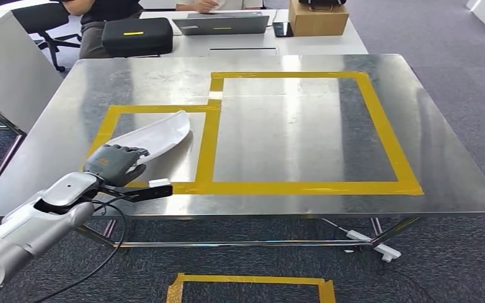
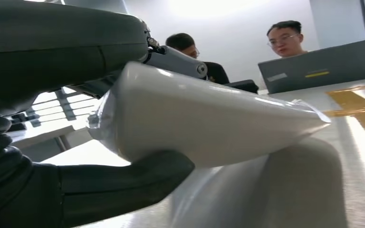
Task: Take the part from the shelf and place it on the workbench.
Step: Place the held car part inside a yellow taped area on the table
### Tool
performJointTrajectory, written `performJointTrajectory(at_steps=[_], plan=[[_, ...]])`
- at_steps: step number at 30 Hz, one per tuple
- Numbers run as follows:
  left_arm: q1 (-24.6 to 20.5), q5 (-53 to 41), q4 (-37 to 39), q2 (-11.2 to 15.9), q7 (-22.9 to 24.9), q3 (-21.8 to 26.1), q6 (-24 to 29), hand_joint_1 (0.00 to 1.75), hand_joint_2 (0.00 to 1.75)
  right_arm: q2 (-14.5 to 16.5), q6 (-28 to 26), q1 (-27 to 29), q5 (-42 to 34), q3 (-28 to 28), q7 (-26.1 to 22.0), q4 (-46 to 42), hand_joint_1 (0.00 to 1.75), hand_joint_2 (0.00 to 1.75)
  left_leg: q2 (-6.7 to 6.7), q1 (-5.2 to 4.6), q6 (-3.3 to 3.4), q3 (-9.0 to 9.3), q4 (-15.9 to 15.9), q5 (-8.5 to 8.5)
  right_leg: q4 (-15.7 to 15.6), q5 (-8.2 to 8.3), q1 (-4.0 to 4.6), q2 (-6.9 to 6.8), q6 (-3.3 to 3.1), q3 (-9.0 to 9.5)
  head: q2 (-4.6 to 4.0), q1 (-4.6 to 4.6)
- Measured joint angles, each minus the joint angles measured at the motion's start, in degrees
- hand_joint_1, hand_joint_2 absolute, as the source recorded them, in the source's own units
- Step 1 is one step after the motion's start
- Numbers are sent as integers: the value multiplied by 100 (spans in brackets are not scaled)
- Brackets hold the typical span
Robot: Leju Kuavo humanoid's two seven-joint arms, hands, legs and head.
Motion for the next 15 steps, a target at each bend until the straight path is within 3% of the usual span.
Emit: performJointTrajectory(at_steps=[15], plan=[[-23,395,45,29,-64,267,237,0,0,-21,27,56,2,0,-6,0,0,0,0,0,0,-1,0,0,0,0,0,0,0,-2,0,0]])
